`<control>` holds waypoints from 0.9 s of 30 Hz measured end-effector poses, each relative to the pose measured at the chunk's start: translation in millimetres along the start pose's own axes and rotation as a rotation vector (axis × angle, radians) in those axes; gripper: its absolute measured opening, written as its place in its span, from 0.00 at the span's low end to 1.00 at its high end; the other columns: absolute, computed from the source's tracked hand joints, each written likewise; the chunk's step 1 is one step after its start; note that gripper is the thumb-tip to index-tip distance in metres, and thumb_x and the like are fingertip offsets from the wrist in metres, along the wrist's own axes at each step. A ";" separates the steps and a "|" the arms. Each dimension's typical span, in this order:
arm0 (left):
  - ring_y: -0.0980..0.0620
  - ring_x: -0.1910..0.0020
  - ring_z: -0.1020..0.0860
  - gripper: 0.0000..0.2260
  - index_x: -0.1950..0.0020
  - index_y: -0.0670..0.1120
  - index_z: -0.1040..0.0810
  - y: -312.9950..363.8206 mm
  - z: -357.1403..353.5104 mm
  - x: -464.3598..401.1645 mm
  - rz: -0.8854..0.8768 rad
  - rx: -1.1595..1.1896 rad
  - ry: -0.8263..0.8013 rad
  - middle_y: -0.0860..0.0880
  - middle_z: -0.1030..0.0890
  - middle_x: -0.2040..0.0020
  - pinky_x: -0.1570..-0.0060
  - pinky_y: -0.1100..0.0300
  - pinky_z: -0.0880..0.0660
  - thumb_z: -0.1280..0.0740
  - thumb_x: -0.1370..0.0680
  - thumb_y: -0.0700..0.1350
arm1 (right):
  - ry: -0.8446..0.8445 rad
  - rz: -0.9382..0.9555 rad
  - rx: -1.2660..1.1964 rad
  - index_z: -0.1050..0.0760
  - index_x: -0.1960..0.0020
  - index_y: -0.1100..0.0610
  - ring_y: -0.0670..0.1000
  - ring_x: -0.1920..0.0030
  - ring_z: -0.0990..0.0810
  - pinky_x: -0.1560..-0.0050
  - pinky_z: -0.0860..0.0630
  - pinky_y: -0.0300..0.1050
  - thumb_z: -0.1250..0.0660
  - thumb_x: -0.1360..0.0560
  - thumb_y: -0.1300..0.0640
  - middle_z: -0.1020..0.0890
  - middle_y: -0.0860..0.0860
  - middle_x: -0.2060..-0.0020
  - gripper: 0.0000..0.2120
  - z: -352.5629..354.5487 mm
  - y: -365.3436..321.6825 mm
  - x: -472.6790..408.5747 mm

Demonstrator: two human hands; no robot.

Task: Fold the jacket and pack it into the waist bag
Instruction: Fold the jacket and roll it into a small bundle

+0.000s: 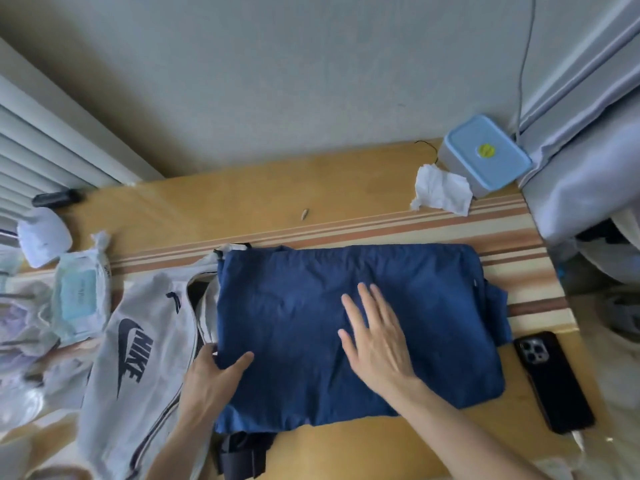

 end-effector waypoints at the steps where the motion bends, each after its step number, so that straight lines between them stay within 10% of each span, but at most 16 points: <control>1: 0.47 0.54 0.18 0.18 0.43 0.48 0.23 0.9 -1.4 -0.1 0.003 0.018 -0.034 0.48 0.16 0.51 0.55 0.50 0.21 0.24 0.28 0.53 | 0.037 0.035 -0.014 0.32 0.25 0.57 0.62 0.28 0.31 0.32 0.28 0.56 0.42 0.18 0.47 0.30 0.60 0.27 0.24 8.8 -15.6 8.2; 4: 0.47 0.55 0.16 0.16 0.47 0.48 0.20 4.9 -5.5 0.9 -0.020 0.090 -0.108 0.48 0.14 0.53 0.52 0.47 0.19 0.23 0.31 0.50 | -0.037 0.050 -0.013 0.24 0.34 0.56 0.58 0.45 0.22 0.49 0.22 0.53 0.36 0.21 0.49 0.22 0.55 0.39 0.19 -3.8 -32.3 26.9; 8: 0.48 0.50 0.15 0.14 0.46 0.54 0.19 43.6 -1.4 32.9 -0.148 0.267 -0.168 0.53 0.12 0.54 0.54 0.53 0.19 0.25 0.27 0.38 | -0.248 -0.048 -0.210 0.28 0.29 0.55 0.54 0.38 0.26 0.40 0.23 0.49 0.39 0.19 0.48 0.25 0.51 0.33 0.21 -27.9 -9.5 22.5; 12: 0.57 0.51 0.17 0.14 0.44 0.58 0.23 126.9 -10.3 101.1 -0.462 0.135 -0.207 0.56 0.14 0.51 0.49 0.52 0.20 0.30 0.28 0.47 | -0.354 -0.353 -1.003 0.28 0.28 0.48 0.44 0.33 0.26 0.30 0.30 0.44 0.41 0.17 0.47 0.24 0.44 0.31 0.18 1.6 23.5 23.5; 17: 0.51 0.46 0.20 0.21 0.30 0.54 0.29 229.5 -114.6 194.2 -0.833 -0.132 -0.255 0.50 0.16 0.45 0.46 0.57 0.24 0.34 0.22 0.47 | -0.051 -0.824 -1.641 0.20 0.38 0.52 0.54 0.46 0.14 0.43 0.20 0.53 0.42 0.17 0.45 0.14 0.53 0.45 0.17 58.0 117.2 74.7; 22: 0.55 0.44 0.20 0.24 0.24 0.54 0.32 241.7 -209.5 224.9 -0.876 -0.089 -0.535 0.54 0.18 0.41 0.40 0.51 0.23 0.37 0.20 0.57 | 0.190 -0.887 -1.381 0.25 0.33 0.53 0.53 0.41 0.18 0.40 0.24 0.49 0.46 0.16 0.44 0.18 0.54 0.38 0.20 92.3 202.8 127.5; 27: 0.45 0.25 0.32 0.17 0.28 0.50 0.25 207.3 -162.6 177.1 -1.091 -0.219 0.250 0.47 0.27 0.26 0.28 0.45 0.33 0.38 0.17 0.43 | 0.243 -0.359 -0.554 0.28 0.28 0.52 0.51 0.26 0.31 0.28 0.38 0.38 0.44 0.17 0.44 0.27 0.51 0.27 0.21 106.3 172.4 120.5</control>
Point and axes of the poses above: each hand's wrist, its own x-axis away from the middle knuckle, its own z-axis out of the back of the hand, y = z × x, the point moved 9 cm from there along -x, towards the middle knuckle
